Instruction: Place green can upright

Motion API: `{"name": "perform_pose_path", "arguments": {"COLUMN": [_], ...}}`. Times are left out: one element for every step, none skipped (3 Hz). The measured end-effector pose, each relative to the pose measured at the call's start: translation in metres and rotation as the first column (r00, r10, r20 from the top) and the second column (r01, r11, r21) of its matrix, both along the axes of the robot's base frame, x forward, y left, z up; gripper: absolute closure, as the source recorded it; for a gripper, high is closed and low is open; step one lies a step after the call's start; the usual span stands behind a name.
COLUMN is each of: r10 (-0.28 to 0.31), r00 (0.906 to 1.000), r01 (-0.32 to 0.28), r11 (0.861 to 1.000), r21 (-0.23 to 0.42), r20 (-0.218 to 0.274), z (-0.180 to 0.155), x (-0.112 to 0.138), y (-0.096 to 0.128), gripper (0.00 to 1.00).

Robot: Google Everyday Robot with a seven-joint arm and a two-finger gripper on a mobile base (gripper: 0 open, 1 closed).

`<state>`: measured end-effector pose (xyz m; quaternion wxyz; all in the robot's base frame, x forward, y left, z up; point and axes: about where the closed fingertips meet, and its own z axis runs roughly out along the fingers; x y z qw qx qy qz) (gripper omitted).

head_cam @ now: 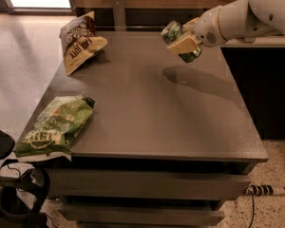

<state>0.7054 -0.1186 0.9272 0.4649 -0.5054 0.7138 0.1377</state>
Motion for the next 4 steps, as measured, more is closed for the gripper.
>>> {"name": "perform_pose_path", "arguments": {"r10": [-0.030,-0.045,-0.067,-0.064], "r00": [0.9964,0.9904,0.9814,0.9825], "r01": [0.024,0.030,0.035,0.030], "r11": [0.997,0.993,0.983,0.981], "r21": [0.069,0.113,0.178,0.191], "r20": [0.080,0.131,0.180,0.175], "z": [0.017,0.025,0.032,0.031], "x": [-0.004,-0.007,-0.013,-0.013], "y": [0.003,0.012,0.028,0.029], "gripper": [1.00,1.00,1.00,1.00]}}
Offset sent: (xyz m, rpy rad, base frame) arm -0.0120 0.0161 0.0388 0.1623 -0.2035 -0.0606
